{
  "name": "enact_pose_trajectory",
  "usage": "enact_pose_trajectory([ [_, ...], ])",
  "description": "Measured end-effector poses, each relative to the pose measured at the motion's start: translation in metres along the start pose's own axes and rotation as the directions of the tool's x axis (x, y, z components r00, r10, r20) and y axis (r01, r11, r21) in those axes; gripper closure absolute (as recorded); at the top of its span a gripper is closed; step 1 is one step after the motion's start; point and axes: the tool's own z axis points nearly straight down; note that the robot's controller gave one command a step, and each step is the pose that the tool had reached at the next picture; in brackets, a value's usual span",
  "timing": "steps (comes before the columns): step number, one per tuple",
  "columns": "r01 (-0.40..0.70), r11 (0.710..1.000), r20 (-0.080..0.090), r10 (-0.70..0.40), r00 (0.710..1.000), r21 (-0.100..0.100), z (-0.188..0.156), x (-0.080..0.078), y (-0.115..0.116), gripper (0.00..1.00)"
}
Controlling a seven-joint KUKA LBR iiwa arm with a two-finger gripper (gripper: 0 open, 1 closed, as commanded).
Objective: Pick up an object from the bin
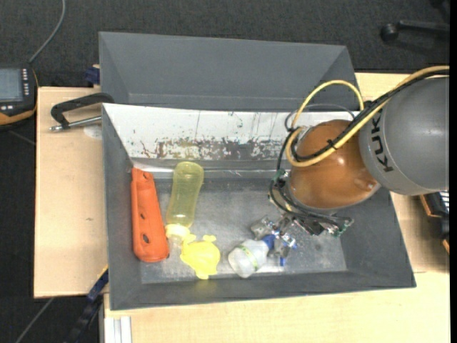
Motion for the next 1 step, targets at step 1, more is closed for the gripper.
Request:
enact_pose_trajectory([
  [1, 0.000, 1.000, 0.000, 0.000, 1.000, 0.001, -0.0001, 0.0078, -0.0090, 1.00],
])
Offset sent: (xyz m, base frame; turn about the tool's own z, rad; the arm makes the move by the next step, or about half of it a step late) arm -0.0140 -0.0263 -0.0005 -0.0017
